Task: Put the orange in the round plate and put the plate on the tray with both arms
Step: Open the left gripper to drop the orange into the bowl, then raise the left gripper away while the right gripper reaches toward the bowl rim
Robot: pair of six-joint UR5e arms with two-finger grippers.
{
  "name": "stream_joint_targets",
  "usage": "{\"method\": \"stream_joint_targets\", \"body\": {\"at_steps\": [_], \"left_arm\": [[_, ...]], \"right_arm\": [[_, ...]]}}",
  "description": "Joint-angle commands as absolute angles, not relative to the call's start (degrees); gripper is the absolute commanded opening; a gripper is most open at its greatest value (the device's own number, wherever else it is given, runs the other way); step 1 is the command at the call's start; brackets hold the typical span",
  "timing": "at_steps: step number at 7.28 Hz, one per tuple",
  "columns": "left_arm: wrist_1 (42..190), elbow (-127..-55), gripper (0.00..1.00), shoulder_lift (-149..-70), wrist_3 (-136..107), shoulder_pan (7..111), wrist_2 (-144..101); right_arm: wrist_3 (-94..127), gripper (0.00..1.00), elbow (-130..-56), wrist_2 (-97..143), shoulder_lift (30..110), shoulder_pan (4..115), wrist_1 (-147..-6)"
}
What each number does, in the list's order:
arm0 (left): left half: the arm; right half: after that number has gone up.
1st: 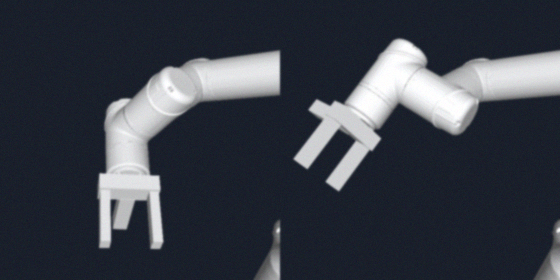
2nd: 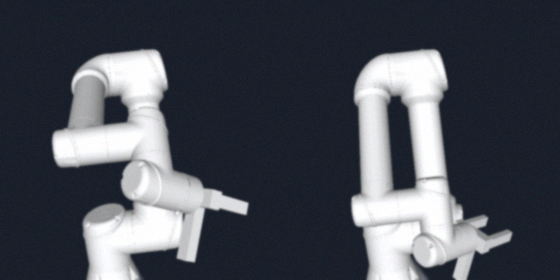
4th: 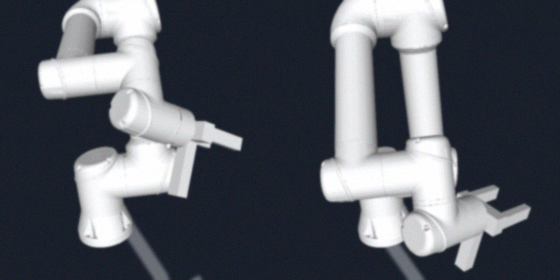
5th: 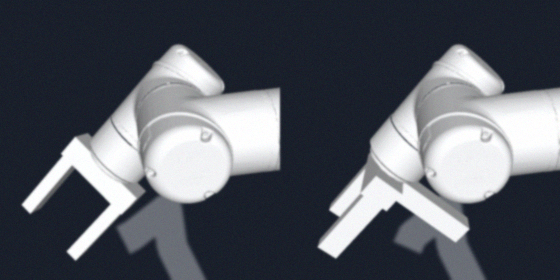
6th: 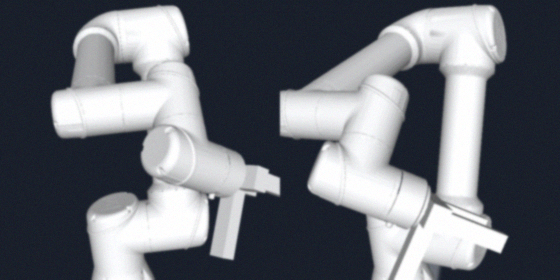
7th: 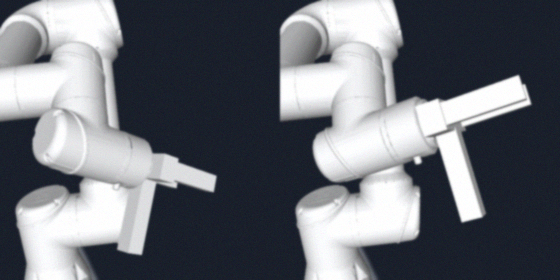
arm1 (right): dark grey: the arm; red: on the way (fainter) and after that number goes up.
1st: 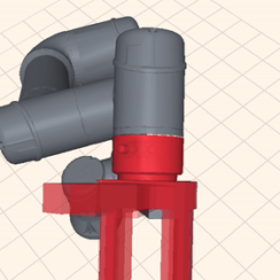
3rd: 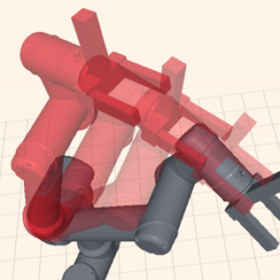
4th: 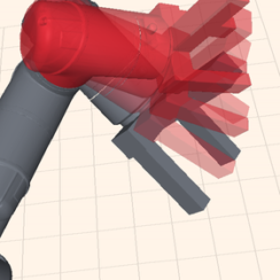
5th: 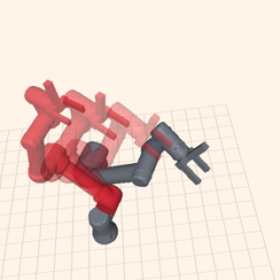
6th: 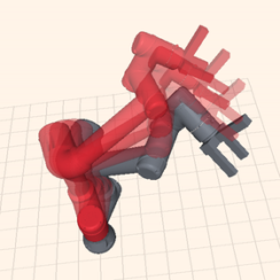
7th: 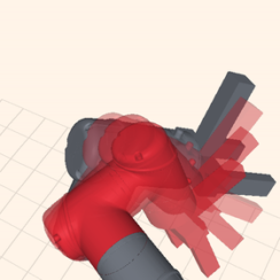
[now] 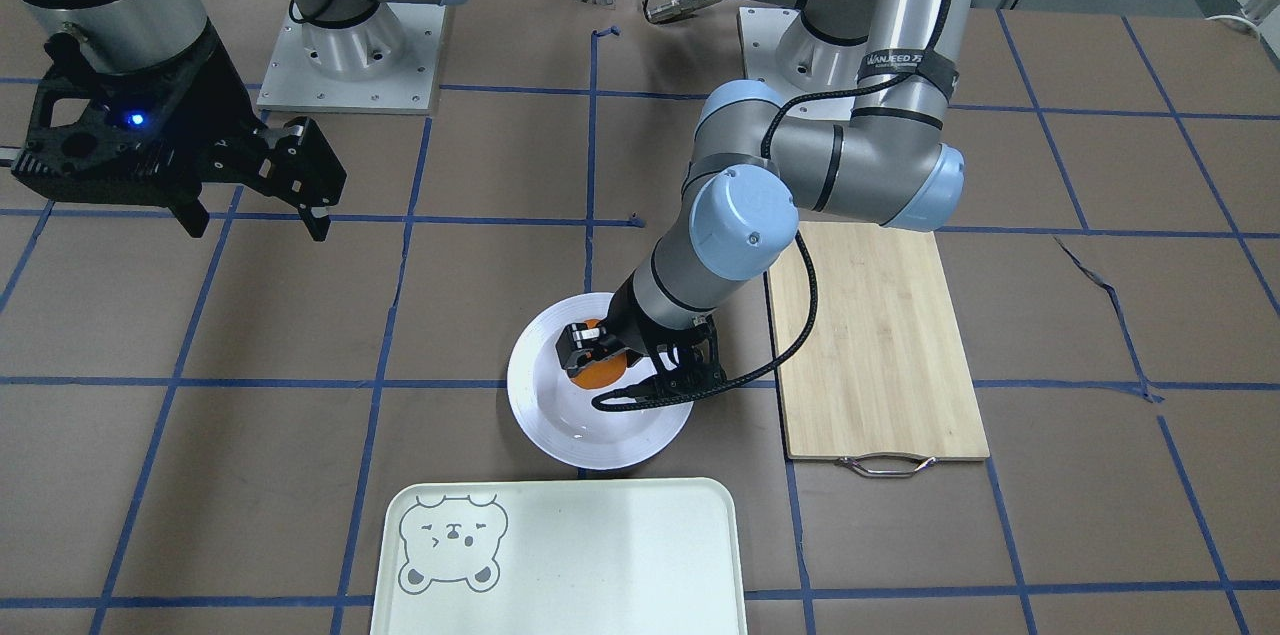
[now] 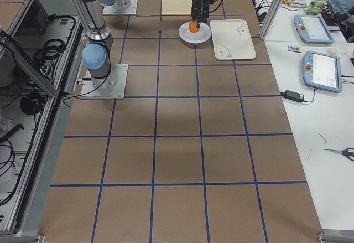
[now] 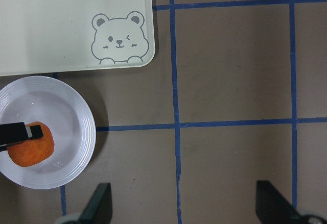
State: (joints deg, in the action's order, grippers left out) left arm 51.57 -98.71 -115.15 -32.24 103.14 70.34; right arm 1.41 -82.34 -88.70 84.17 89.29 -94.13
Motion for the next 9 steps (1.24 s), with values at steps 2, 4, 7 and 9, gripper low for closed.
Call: {"method": "stream_joint_targets", "body": {"at_steps": [2, 4, 7, 9], "left_arm": [[51.76, -95.99, 1.0, -112.86, -29.72, 99.52, 70.23], [55.61, -94.84, 1.0, -110.49, -20.45, 95.03, 73.1], [61.67, -94.31, 1.0, -105.57, -9.44, 89.58, 81.81], [68.25, -94.13, 1.0, -101.01, -7.22, 83.53, 82.0]], "right_arm": [[1.41, 1.0, -82.35, -88.15, 83.41, 89.3, -93.69], [0.79, 1.0, -82.35, -87.98, 81.75, 89.21, -92.99], [0.88, 1.0, -84.18, -87.98, 79.72, 89.3, -93.34], [0.88, 1.0, -92.42, -86.41, 78.58, 89.3, -103.89]]}}
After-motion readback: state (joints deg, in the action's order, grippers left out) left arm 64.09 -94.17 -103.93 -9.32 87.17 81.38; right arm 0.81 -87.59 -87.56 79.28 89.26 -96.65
